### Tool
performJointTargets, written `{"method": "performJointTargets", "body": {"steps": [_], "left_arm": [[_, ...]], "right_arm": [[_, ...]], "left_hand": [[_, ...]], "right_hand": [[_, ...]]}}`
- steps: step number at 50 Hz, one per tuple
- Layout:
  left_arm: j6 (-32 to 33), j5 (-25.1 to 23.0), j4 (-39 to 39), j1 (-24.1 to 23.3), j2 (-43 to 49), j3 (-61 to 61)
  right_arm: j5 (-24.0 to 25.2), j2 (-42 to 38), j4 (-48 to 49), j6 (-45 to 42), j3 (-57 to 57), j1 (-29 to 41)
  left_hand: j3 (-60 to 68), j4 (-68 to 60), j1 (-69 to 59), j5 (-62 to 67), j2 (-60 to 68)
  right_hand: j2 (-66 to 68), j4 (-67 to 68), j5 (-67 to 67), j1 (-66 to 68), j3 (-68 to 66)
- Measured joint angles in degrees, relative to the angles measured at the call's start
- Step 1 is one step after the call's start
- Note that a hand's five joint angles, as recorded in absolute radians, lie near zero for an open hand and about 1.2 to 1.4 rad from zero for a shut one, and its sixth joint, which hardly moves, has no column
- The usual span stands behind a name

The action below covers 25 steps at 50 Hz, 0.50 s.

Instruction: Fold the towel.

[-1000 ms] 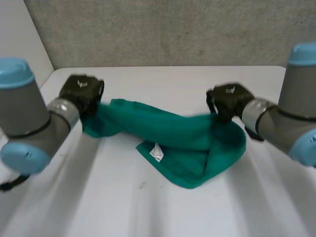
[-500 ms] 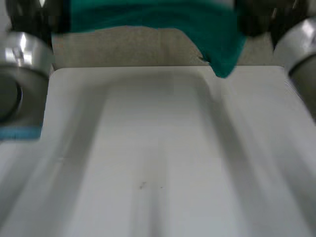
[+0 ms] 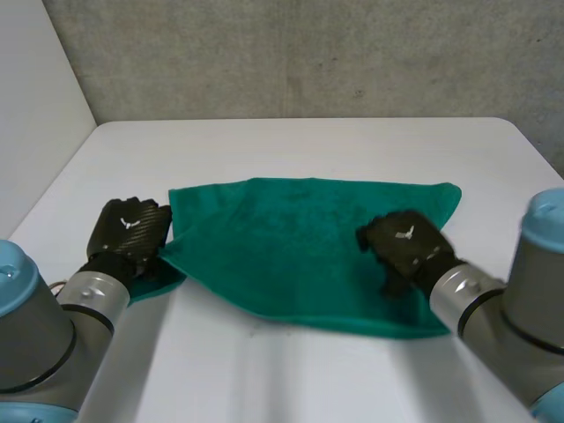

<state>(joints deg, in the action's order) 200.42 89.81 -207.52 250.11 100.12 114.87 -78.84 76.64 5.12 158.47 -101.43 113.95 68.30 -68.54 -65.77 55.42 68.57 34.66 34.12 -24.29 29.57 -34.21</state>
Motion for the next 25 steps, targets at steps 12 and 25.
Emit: {"method": "performJointTargets", "body": {"steps": [12, 25], "left_arm": [[-0.66, 0.02, 2.11, 0.56, -4.33, 1.1], [-0.65, 0.06, 2.05, 0.22, -4.23, 0.43]], "right_arm": [[7.36, 4.74, -7.48, -5.03, 6.87, -11.9], [9.69, -0.9, -18.08, -10.83, 7.31, -17.56]], "left_hand": [[0.0, 0.0, 0.0, 0.0, 0.0], [0.0, 0.0, 0.0, 0.0, 0.0]], "right_hand": [[-7.6, -7.78, 7.78, -5.62, 7.56], [-7.6, -7.78, 7.78, -5.62, 7.56]]}}
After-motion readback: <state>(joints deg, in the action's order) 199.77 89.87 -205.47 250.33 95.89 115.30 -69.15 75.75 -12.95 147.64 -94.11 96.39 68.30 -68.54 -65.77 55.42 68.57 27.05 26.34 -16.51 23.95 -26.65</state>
